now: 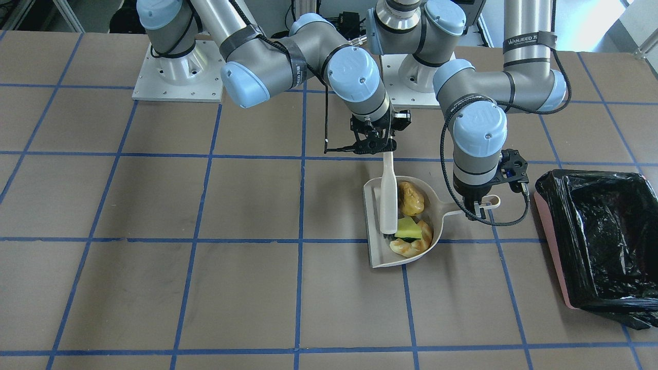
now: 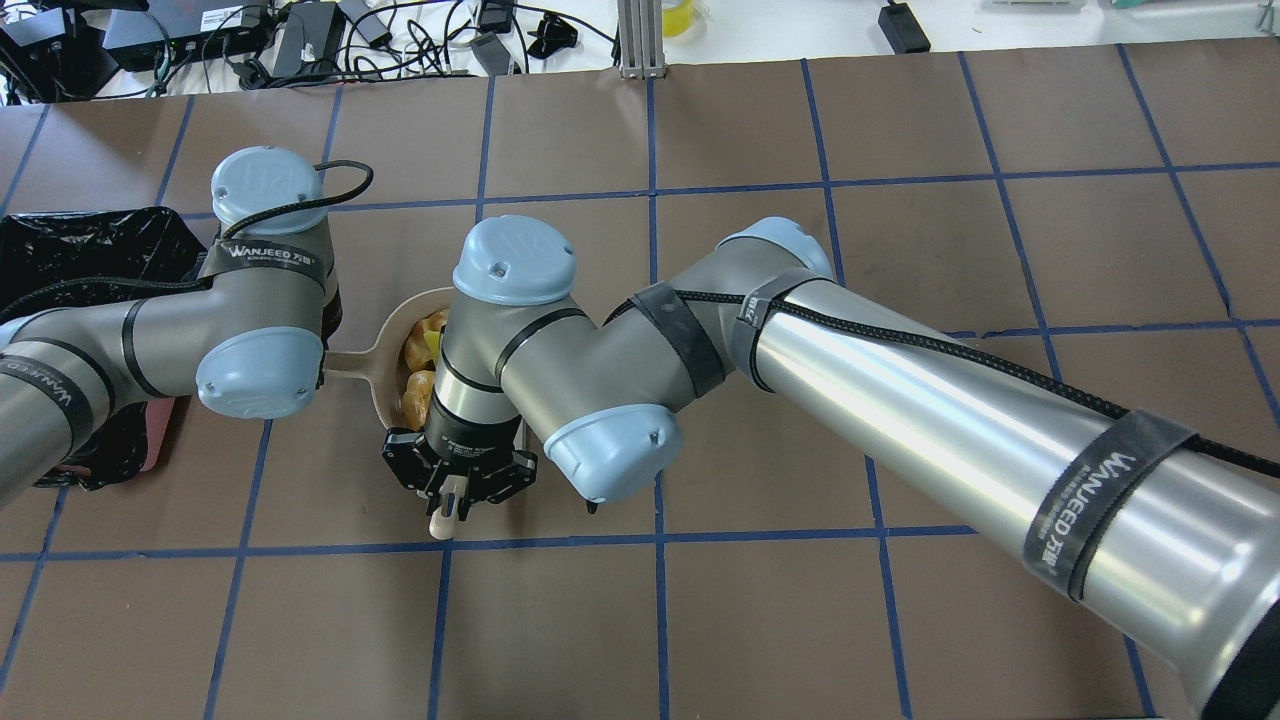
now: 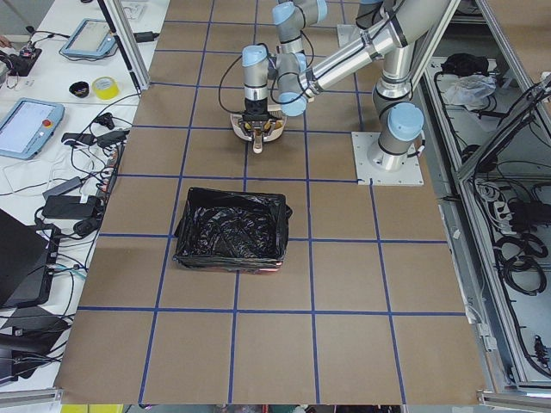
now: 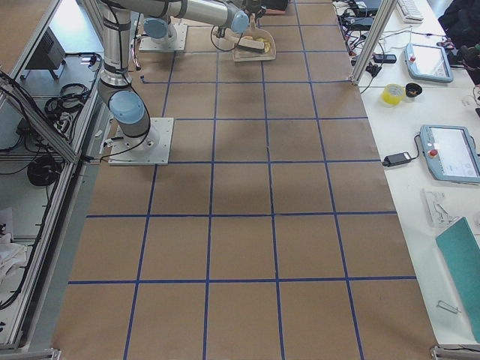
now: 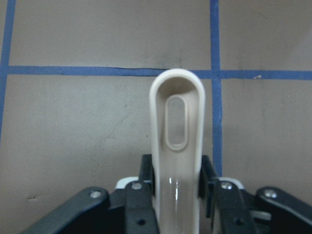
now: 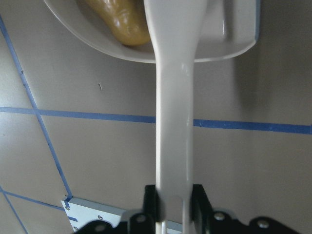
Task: Sweep and dump trash into bin
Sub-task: 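Sweep the potato toy into the dustpan while the left gripper holds it steady, then carry the dustpan to the bin with left gripper while right gripper withdraws brush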
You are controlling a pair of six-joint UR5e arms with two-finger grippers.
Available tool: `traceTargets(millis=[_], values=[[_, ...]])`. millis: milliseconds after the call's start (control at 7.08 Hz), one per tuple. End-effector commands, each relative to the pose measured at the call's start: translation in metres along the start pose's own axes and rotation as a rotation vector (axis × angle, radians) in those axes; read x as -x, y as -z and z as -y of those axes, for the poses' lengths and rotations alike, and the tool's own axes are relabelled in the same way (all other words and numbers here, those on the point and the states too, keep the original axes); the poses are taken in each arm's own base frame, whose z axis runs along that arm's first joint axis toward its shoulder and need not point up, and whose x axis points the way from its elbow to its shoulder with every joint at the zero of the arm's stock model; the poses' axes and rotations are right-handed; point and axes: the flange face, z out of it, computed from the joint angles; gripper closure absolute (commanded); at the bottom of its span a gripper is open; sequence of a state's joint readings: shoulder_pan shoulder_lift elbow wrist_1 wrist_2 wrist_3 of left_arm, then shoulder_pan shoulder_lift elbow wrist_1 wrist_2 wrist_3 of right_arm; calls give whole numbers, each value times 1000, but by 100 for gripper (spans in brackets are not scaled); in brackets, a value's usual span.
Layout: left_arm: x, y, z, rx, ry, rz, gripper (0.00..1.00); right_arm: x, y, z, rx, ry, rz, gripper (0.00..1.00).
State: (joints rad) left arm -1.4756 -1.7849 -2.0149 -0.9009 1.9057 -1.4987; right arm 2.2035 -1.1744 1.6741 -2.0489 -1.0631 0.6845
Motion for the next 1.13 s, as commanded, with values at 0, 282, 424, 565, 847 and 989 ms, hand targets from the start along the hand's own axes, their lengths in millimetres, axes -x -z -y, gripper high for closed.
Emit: traceTargets(millis=[0,282,424,565,847,989], values=[[-4,5,0,20,-5,14,100,-7,4,2,-20,-11,-76,100],[-5,3,-1,30,-9,19,100,-30,30,-15,-10,-47,-238,100],[-5,3,-4,52,-8,18,100,-41,44,-18,-24,-52,-302,100],[-6,5,-3,55,-12,29,100,-56,64,-18,-27,-52,-348,100],[-15,19,2,76,-18,47,100,-100,107,-6,6,-46,-413,100],[-28,40,10,138,-18,51,100,-139,145,5,5,-4,-492,100]])
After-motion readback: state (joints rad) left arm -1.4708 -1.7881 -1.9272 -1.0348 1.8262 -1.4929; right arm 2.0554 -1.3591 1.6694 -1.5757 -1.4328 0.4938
